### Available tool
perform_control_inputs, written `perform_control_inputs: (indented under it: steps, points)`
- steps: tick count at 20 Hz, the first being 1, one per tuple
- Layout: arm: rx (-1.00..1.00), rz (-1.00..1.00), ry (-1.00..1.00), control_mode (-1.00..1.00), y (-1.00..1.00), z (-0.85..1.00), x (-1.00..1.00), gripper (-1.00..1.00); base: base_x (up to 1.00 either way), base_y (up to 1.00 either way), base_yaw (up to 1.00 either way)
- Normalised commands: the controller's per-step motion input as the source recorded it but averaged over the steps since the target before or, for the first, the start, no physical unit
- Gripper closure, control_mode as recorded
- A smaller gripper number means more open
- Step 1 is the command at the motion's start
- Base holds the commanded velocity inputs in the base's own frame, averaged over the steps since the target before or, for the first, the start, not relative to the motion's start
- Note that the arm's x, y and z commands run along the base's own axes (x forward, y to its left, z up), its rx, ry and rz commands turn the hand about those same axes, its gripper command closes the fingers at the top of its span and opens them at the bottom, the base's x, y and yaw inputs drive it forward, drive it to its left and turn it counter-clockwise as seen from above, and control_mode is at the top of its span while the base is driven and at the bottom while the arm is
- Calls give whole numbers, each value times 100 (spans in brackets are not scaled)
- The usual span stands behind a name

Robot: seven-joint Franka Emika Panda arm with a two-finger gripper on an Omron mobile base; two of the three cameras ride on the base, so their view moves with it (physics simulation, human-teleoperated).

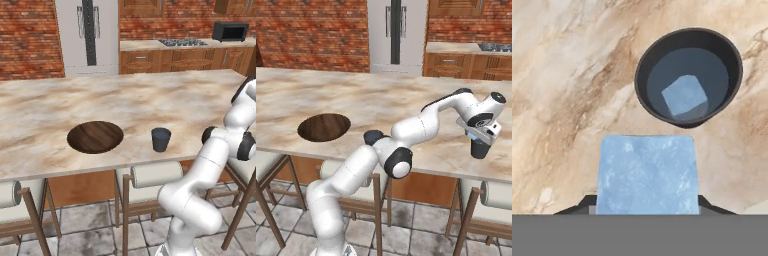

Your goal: There are four ice cubes in the ice bowl. Place two ice cubes in each glass of water.

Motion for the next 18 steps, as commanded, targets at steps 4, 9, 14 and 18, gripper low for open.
perform_control_inputs:
  steps: [4, 9, 14, 18]
  points:
    - [0, 10, 10, -100, -53, 0, 32, 100, 0, 0, 0]
    - [0, 8, 12, -100, -46, 18, 47, 100, 0, 0, 0]
    - [1, 8, 13, -100, -54, 42, 45, 100, 0, 0, 0]
    - [4, 7, 14, -100, -64, 39, 36, 100, 0, 0, 0]
